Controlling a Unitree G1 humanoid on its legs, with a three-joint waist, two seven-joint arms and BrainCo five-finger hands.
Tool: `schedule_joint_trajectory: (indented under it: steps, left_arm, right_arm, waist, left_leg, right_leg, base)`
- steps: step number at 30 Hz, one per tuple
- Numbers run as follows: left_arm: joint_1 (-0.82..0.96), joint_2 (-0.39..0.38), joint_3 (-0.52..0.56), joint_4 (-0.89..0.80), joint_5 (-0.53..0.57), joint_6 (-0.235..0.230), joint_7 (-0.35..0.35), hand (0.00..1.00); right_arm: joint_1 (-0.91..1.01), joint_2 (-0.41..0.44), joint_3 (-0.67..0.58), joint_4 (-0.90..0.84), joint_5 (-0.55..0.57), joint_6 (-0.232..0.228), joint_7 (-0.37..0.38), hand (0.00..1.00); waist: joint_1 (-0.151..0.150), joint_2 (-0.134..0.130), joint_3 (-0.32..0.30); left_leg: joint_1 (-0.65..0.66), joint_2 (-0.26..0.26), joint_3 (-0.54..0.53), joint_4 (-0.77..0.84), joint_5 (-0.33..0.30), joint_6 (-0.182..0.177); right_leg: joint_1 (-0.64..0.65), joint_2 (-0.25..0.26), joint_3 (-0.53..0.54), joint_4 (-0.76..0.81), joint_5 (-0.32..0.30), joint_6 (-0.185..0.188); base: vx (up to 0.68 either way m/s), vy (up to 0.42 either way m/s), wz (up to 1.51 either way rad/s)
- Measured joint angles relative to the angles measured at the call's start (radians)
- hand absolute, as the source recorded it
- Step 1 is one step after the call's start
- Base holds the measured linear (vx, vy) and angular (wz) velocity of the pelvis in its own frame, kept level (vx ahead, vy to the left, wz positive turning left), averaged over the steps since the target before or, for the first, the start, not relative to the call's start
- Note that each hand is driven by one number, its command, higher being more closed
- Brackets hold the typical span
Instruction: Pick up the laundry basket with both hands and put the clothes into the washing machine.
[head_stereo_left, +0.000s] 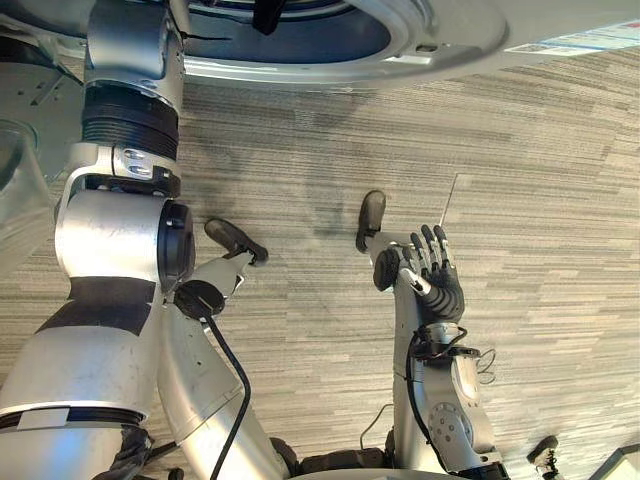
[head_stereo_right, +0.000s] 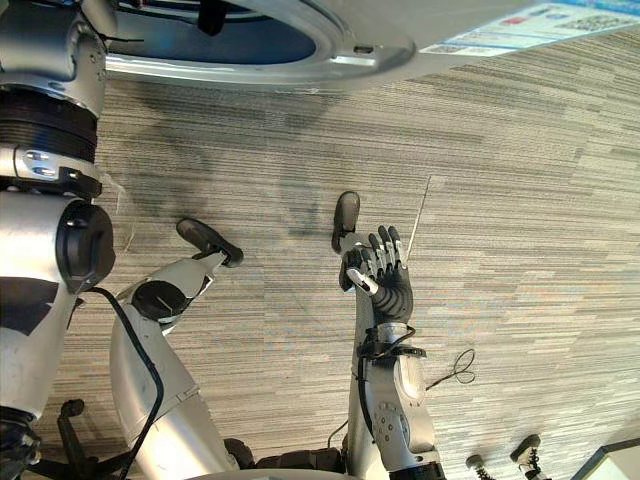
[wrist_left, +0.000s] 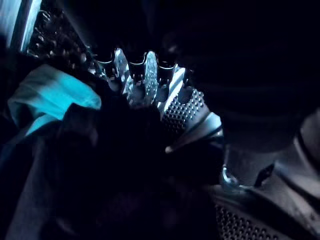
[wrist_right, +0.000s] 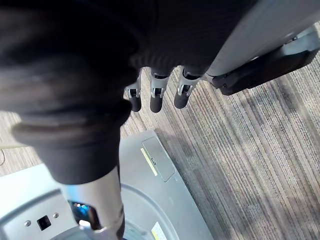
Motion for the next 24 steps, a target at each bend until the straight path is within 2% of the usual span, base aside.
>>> schedule_joint_trajectory:
  steps: [3,4,6,9,13,16,17,19,21,22,24]
  left_arm:
    - [0.176,-0.02,0.086,-0.067,0.053,-0.021,0.029,0.0]
    - [0.223,-0.031,0.1,-0.087,0.068,-0.042,0.022,0.0]
    - [0.386,-0.105,0.138,-0.131,0.146,-0.062,0.035,0.0]
    - [0.6,-0.179,0.162,-0.158,0.218,-0.081,0.038,0.0]
    - [0.969,-0.298,0.083,-0.178,0.365,-0.079,0.038,0.0]
    - [1.233,-0.374,0.011,-0.201,0.396,-0.081,0.025,0.0]
    - [1.319,-0.396,-0.031,-0.207,0.396,-0.086,0.016,0.0]
    - [1.425,-0.431,-0.068,-0.207,0.396,-0.103,0.01,0.0]
    - [1.482,-0.455,-0.079,-0.203,0.395,-0.128,0.002,0.0]
    - [1.514,-0.463,-0.077,-0.201,0.393,-0.134,-0.004,0.0]
    - [1.538,-0.468,-0.07,-0.197,0.378,-0.147,-0.002,0.0]
  right_arm:
    - [-0.001,0.001,0.001,0.032,-0.001,-0.002,-0.005,0.0]
    - [-0.002,0.002,0.001,0.041,-0.002,-0.002,-0.005,0.0]
    - [-0.008,0.004,-0.003,0.079,-0.008,-0.002,-0.028,0.0]
    - [-0.029,0.009,-0.006,0.119,-0.013,0.008,-0.051,0.0]
    - [-0.021,0.002,-0.029,0.144,-0.102,0.021,-0.084,0.0]
    - [-0.012,-0.018,-0.075,0.148,-0.177,0.029,-0.091,0.0]
    - [0.008,-0.034,-0.097,0.169,-0.209,0.029,-0.091,0.0]
    - [0.025,-0.049,-0.135,0.251,-0.25,0.042,-0.091,0.0]
    - [0.047,-0.06,-0.157,0.328,-0.287,0.055,-0.094,0.0]
    - [0.064,-0.059,-0.159,0.372,-0.305,0.065,-0.095,0.0]
    - [0.08,-0.05,-0.16,0.421,-0.322,0.074,-0.097,0.0]
  waist:
    - [0.002,0.0,0.0]
    - [0.002,0.0,0.0]
    - [0.023,0.001,0.0]
    - [0.026,0.002,-0.001]
    - [0.044,0.008,-0.004]
    - [0.066,0.011,-0.006]
    - [0.08,0.02,-0.038]
    - [0.083,0.042,-0.103]
    - [0.083,0.055,-0.133]
    - [0.083,0.062,-0.181]
    - [0.079,0.072,-0.231]
  left_leg:
    - [0.042,0.0,0.001,-0.006,0.001,-0.001]
    - [0.056,-0.001,0.002,-0.009,0.001,-0.002]
    - [0.111,-0.004,0.013,-0.03,0.007,-0.011]
    - [0.183,-0.019,0.022,-0.072,0.018,-0.028]
    - [0.335,-0.044,0.046,-0.142,0.038,-0.046]
    - [0.482,-0.068,0.05,-0.196,0.045,-0.058]
    - [0.533,-0.086,0.05,-0.222,0.047,-0.061]
    - [0.617,-0.116,0.052,-0.268,0.048,-0.067]
    - [0.736,-0.15,0.072,-0.328,0.048,-0.075]
    - [0.787,-0.166,0.097,-0.367,0.049,-0.078]
    - [0.851,-0.184,0.124,-0.417,0.05,-0.079]
  right_leg:
    - [0.041,-0.001,-0.004,-0.002,0.0,0.0]
    - [0.053,-0.001,-0.005,-0.004,0.0,0.0]
    - [0.099,0.0,-0.006,-0.025,0.0,-0.001]
    - [0.162,0.001,-0.007,-0.055,0.005,-0.009]
    - [0.3,-0.001,-0.009,-0.107,0.008,-0.013]
    - [0.452,-0.002,-0.019,-0.16,0.008,-0.013]
    - [0.51,-0.005,-0.024,-0.188,0.009,-0.01]
    - [0.613,-0.017,-0.038,-0.249,0.018,0.004]
    - [0.735,-0.027,-0.039,-0.33,0.039,0.024]
    - [0.787,-0.03,-0.037,-0.397,0.068,0.032]
    - [0.865,-0.031,-0.035,-0.497,0.112,0.037]
  base:
    - [-0.01,0.022,0.01]
    - [-0.02,0.021,0.04]
    - [-0.02,0.006,0.01]
    - [-0.04,0.001,0.04]
    - [0.0,-0.024,0.07]
    - [0.02,-0.033,0.14]
    - [0.03,-0.007,0.2]
    - [0.06,0.056,0.27]
    - [0.09,0.107,0.13]
    - [0.1,0.127,-0.14]
    - [0.12,0.122,-0.18]
